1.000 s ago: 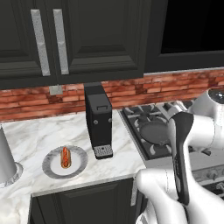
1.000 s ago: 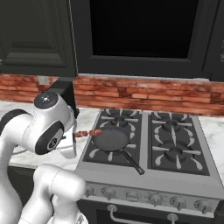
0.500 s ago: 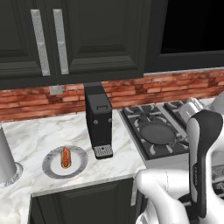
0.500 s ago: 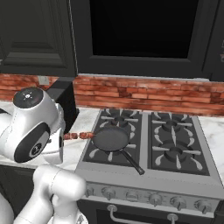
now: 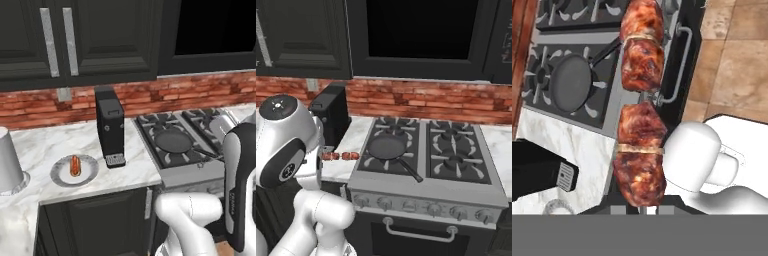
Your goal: Place the cold items (cucumber and squash) from the fridge in one tupperware on the dining counter. Place the warm items (kebab skewer and hot dog) in the stove area in another tupperware.
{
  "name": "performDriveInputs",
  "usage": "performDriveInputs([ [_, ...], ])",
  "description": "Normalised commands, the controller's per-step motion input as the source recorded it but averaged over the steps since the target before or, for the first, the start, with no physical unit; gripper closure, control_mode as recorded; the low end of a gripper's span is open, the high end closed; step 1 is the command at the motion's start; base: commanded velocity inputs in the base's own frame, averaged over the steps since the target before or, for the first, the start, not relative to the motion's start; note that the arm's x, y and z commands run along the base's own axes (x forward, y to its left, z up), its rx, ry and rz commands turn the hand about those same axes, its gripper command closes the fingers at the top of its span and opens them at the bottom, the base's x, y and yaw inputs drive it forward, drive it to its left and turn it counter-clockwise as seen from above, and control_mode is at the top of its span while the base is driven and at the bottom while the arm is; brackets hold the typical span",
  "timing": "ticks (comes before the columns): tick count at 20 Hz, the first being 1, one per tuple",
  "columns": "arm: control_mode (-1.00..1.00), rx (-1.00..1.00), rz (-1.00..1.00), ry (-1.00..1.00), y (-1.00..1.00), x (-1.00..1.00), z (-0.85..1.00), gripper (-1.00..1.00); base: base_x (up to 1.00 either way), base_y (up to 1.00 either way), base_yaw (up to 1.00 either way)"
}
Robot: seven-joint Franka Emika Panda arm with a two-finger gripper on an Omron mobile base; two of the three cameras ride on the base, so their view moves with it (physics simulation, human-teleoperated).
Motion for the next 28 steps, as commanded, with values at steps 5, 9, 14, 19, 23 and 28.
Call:
performDriveInputs([
  [5,1.00,0.00,0.00,0.00,0.00,0.00,0.00,1.00,-0.95,0.37,0.16],
  [9,1.00,0.00,0.00,0.00,0.00,0.00,0.00,1.00,-0.77,0.20,0.45],
  [14,1.00,0.00,0.00,0.00,0.00,0.00,0.00,1.00,-0.95,0.23,0.59],
  [19,1.00,0.00,0.00,0.00,0.00,0.00,0.00,1.00,-1.00,0.32,0.59],
  [23,1.00,0.00,0.00,0.00,0.00,0.00,0.00,1.00,-1.00,0.44,0.58],
  [28,1.00,0.00,0.00,0.00,0.00,0.00,0.00,1.00,-1.00,0.56,0.54],
])
